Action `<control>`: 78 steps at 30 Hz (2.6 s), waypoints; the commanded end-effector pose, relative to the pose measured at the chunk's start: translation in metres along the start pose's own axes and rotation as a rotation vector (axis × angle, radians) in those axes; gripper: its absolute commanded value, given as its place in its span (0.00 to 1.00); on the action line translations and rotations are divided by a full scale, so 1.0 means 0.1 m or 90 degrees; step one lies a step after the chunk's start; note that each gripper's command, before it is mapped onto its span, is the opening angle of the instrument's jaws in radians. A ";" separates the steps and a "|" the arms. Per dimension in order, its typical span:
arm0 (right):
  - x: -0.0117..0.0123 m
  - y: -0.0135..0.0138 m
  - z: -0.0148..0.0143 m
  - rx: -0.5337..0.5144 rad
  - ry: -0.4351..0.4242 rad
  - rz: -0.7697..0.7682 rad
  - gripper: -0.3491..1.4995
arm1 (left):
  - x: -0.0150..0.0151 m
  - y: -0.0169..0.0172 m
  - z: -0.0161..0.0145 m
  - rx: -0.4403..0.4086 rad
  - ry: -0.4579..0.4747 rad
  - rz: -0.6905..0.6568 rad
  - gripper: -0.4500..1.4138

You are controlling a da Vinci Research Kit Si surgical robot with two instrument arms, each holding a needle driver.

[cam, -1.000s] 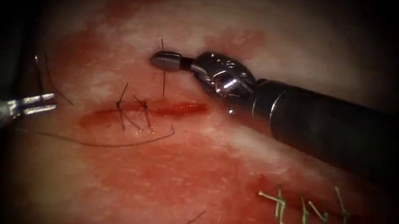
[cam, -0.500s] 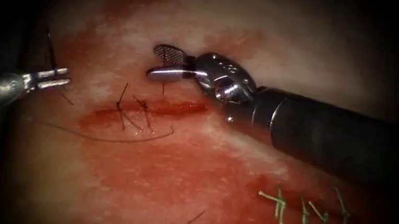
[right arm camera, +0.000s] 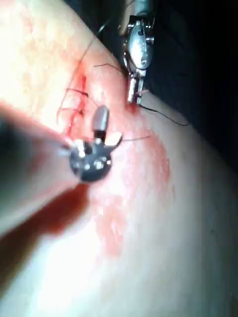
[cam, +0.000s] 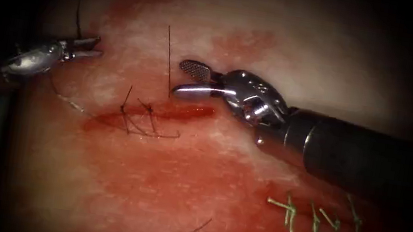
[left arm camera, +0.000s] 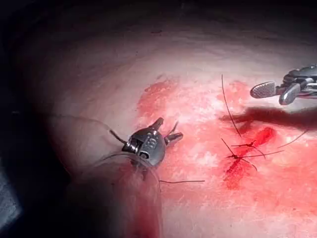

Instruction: Wound Closure

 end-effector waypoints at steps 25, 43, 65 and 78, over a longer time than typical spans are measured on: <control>-0.022 -0.006 -0.006 0.007 0.001 -0.011 0.75 | 0.039 0.077 -0.081 -0.200 0.096 -0.047 0.61; -0.029 -0.008 -0.013 0.009 0.001 -0.015 0.75 | 0.126 0.110 -0.101 -0.304 0.315 -0.150 0.60; -0.034 -0.007 -0.013 0.009 0.001 -0.018 0.74 | 0.204 0.115 -0.128 -0.244 0.350 -0.235 0.47; -0.038 -0.009 -0.013 0.009 0.002 -0.020 0.74 | 0.214 0.117 -0.132 -0.233 0.364 -0.213 0.00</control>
